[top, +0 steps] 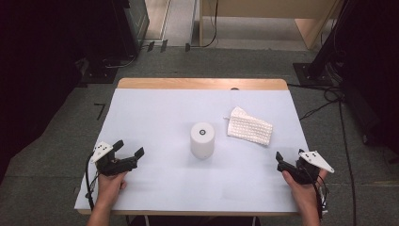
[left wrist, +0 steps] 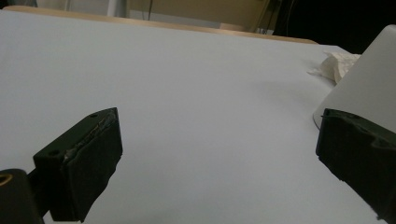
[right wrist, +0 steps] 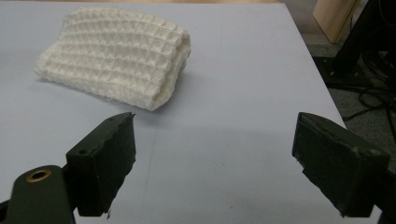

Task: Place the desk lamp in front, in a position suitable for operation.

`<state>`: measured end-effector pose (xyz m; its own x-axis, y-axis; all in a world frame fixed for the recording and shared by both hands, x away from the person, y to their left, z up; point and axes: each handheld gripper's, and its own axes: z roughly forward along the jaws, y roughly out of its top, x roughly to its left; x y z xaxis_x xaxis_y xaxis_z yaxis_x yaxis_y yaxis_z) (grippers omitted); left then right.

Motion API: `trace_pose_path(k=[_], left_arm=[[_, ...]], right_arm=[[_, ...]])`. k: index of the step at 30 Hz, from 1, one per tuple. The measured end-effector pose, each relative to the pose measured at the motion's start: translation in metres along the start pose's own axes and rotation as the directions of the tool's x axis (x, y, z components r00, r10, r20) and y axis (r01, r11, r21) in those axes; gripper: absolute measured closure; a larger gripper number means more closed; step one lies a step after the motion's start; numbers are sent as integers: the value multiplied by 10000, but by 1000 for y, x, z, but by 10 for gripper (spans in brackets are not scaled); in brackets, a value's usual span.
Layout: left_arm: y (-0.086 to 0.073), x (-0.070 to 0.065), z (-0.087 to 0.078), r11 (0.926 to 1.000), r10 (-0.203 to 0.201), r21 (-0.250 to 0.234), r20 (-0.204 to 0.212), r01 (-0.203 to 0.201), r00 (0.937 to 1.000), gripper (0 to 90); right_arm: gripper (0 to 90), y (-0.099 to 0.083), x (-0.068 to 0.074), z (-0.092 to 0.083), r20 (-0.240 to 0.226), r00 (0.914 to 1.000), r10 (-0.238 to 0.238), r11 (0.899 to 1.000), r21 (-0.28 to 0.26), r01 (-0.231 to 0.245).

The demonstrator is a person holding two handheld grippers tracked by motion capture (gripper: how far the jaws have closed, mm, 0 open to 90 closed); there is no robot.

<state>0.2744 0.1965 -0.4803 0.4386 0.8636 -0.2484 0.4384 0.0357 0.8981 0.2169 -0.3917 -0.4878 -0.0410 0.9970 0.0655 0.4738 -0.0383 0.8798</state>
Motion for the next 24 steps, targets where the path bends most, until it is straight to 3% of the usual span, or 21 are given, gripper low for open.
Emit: trace_pose_path(k=[5,16,18,24], left_arm=[[1,2,1,9998,-167,98,67,167,9998,9],[2,-1,2,9999,-90,67,268,88,9996,9],[3,-3,3,9999,-58,103,501,52,9987,9],[7,-14,7,9995,73,313,403,-86,9992,47]], right_arm=[[138,0,0,0,4,10000,3,10000,-14,-3],[138,0,-1,1,-80,10000,24,10000,-9,-24],[138,0,-1,1,-86,10000,23,10000,-7,-23],[138,0,-1,1,-106,9999,76,10000,30,-75]])
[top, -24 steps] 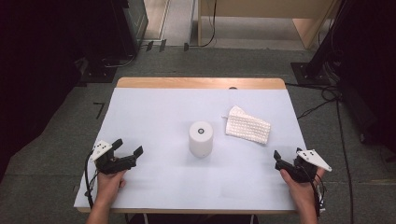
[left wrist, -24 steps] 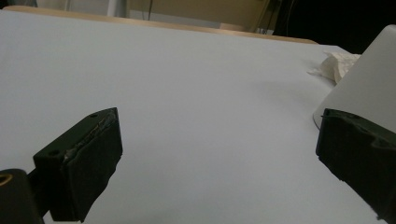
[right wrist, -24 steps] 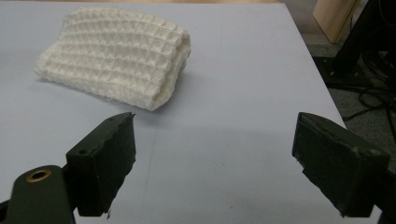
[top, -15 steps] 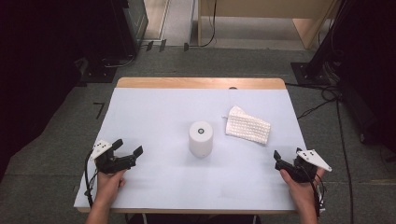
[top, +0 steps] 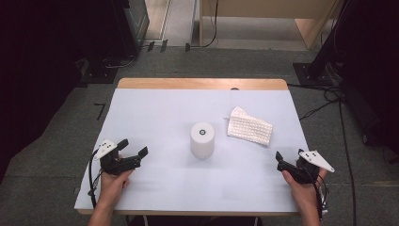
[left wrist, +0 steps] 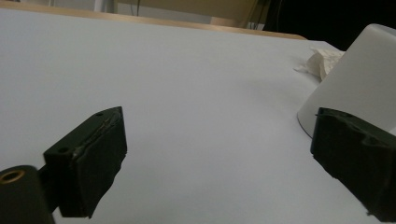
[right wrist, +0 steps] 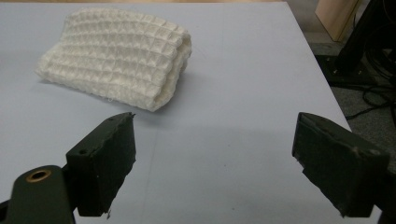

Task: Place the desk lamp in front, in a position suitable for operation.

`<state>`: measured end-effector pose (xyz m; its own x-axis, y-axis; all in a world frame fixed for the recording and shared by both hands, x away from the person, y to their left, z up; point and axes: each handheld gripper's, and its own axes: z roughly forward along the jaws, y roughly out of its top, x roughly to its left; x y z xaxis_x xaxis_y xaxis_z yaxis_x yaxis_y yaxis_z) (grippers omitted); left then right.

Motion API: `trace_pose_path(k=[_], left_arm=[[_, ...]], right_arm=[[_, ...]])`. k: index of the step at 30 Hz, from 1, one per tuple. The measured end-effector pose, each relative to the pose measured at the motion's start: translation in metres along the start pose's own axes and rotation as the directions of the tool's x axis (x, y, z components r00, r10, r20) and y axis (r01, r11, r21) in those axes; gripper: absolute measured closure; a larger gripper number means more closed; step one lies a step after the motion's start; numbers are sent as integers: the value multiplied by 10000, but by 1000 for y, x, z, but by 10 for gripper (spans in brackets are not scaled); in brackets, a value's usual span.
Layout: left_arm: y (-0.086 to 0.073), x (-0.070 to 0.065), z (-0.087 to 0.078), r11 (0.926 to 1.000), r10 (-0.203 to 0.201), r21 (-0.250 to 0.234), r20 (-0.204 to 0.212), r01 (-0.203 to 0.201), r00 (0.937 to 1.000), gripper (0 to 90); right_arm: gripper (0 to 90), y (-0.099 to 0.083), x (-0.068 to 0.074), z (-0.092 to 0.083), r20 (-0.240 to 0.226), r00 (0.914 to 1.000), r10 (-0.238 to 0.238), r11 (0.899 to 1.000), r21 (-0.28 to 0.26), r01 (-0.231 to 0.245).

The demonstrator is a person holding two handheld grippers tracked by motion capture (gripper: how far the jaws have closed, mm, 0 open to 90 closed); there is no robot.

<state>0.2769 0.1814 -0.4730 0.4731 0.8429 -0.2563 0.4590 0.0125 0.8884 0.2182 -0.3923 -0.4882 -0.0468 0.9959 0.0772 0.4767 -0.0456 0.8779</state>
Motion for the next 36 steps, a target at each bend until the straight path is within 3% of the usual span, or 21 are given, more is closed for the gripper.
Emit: trace_pose_path(k=[1,2,6,16,21,26,36], left_arm=[[1,-5,1,9999,112,53,208,-113,9997,48],[1,-5,1,9999,112,53,208,-113,9997,48],[2,-19,8,9962,718,482,282,-731,9970,48],[0,-30,17,9955,521,743,879,-587,9948,41],[-1,-35,21,9942,626,819,921,-702,9938,40],[-1,-45,25,9885,1093,927,1050,-1191,9885,40],[-1,-63,33,9870,1217,859,1519,-1358,9809,40]], right_arm=[[138,0,0,0,14,10000,-6,10000,14,6],[138,0,0,0,14,10000,-6,10000,14,6],[138,0,0,0,24,10000,-8,10000,29,8],[139,0,1,1,47,10000,-58,10000,67,57],[140,0,1,2,67,10000,-47,10000,79,46],[142,0,2,2,99,9999,-123,9999,111,122],[142,0,2,3,85,10000,-37,9999,131,36]])
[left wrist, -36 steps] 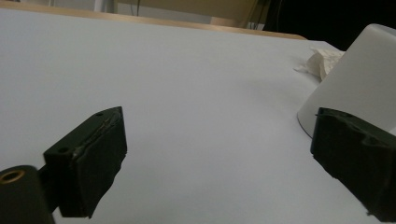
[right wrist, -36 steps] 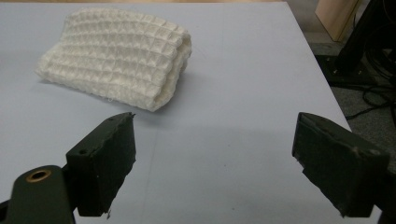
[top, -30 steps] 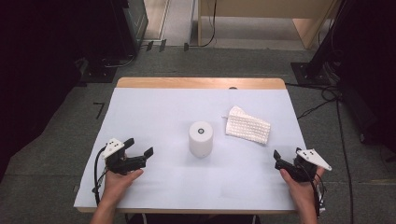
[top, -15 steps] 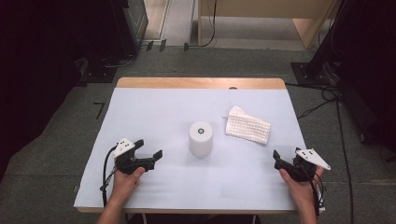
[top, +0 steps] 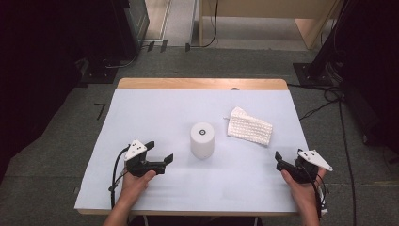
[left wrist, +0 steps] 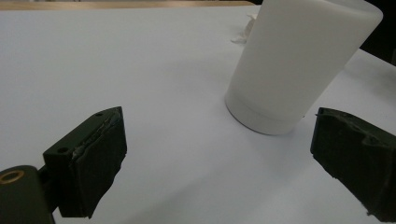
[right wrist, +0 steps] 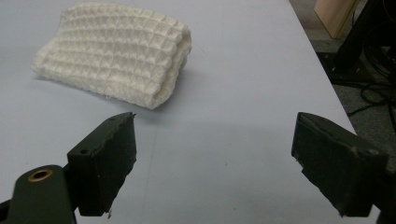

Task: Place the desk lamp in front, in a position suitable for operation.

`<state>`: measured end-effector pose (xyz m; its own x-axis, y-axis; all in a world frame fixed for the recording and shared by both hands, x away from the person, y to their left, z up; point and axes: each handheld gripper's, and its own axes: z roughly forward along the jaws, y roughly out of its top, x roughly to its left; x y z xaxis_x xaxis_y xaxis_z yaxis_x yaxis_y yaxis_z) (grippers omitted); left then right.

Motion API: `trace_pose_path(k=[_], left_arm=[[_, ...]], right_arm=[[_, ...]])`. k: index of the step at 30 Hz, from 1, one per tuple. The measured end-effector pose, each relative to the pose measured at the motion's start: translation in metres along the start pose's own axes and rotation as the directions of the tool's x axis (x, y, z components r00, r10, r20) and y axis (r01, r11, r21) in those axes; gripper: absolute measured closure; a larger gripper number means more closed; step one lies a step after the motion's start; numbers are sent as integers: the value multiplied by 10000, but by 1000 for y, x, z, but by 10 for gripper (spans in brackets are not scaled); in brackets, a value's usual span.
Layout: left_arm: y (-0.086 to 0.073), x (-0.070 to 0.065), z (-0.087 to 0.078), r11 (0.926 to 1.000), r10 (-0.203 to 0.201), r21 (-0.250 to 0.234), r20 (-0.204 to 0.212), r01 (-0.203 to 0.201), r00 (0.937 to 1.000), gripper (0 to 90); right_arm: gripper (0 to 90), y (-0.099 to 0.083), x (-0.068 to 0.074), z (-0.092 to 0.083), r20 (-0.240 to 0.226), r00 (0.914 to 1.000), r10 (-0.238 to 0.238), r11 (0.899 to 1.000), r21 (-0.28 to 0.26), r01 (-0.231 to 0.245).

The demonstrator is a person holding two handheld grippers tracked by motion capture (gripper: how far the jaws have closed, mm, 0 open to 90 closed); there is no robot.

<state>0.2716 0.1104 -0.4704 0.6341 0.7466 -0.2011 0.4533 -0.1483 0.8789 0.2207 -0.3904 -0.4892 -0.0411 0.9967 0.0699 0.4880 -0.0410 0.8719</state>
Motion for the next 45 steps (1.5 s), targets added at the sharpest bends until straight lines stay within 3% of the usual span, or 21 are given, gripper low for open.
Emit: trace_pose_path(k=[10,13,27,37,41,45], left_arm=[[7,-18,10,9996,292,-23,353,-291,9989,39],[12,-25,16,9986,537,-4,490,-538,9974,39],[22,-46,42,9964,841,63,844,-849,9929,40],[27,-60,60,9940,1073,114,793,-1085,9911,40],[27,-65,65,9909,1337,116,506,-1344,9897,40],[27,-69,70,9910,1325,118,447,-1332,9902,40]], right_arm=[[142,0,0,0,-51,10000,55,10000,20,-55],[142,0,0,0,-44,10000,61,10000,25,-61],[142,0,-1,-1,-59,9999,116,9999,45,-116],[142,0,-2,-1,-175,9997,142,9999,58,-141],[142,0,-2,-1,-164,9998,132,9999,69,-131],[142,0,-2,-1,-177,9997,143,9999,56,-142]])
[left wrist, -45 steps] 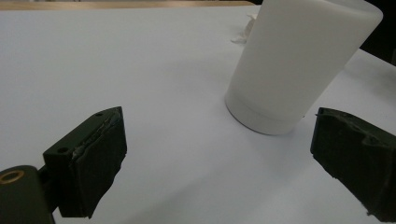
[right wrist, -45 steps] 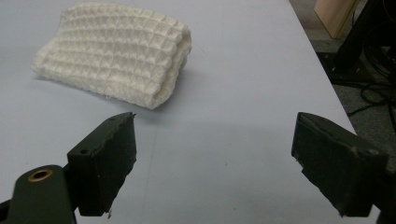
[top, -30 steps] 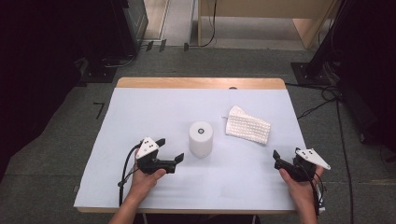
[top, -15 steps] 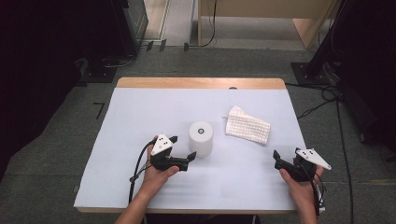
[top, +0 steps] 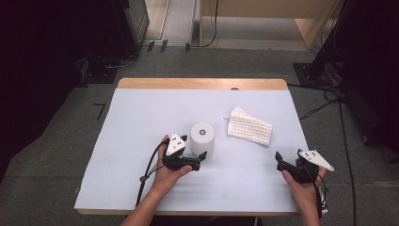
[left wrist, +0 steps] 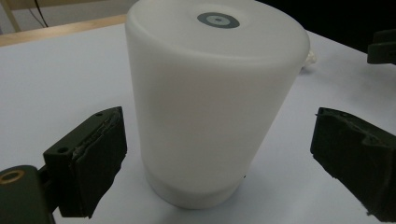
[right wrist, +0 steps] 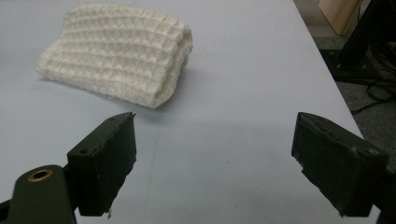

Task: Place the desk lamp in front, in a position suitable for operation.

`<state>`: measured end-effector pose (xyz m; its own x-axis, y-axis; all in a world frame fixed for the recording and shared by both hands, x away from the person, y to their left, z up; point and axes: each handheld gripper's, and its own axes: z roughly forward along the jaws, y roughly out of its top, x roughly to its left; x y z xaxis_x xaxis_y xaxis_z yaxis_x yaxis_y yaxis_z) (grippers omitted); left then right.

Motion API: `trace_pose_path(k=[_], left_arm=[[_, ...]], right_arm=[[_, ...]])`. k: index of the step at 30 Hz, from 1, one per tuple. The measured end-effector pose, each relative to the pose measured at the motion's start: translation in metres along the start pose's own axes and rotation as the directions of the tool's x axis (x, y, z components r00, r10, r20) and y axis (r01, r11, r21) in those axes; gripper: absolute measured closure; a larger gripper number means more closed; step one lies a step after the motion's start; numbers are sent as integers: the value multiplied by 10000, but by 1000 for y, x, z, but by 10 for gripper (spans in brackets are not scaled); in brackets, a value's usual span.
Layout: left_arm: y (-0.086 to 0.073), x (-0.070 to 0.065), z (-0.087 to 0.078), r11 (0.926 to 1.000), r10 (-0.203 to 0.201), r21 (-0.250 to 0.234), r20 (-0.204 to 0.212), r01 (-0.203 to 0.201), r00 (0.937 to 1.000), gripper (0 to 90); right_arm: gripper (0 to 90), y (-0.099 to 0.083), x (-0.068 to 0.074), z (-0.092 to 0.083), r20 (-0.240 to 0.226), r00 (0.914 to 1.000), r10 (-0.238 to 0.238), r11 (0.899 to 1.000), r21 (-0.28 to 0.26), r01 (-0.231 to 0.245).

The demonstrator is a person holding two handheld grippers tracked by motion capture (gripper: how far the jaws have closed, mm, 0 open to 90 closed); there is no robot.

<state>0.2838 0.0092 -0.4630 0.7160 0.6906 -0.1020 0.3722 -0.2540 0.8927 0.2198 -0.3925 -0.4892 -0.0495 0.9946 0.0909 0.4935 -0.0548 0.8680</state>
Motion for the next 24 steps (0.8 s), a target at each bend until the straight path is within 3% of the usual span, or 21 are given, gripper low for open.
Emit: trace_pose_path(k=[11,13,24], left_arm=[[5,-4,18,9999,-117,-119,-304,114,9995,41],[7,-6,22,9999,59,-99,-592,-65,9982,41],[9,-5,43,10000,-40,39,-962,44,9954,56]], right_arm=[[142,0,-1,0,-103,9999,44,10000,29,-44],[142,0,-1,1,-81,10000,47,10000,20,-47],[142,0,0,1,-23,10000,44,10000,21,-44]])
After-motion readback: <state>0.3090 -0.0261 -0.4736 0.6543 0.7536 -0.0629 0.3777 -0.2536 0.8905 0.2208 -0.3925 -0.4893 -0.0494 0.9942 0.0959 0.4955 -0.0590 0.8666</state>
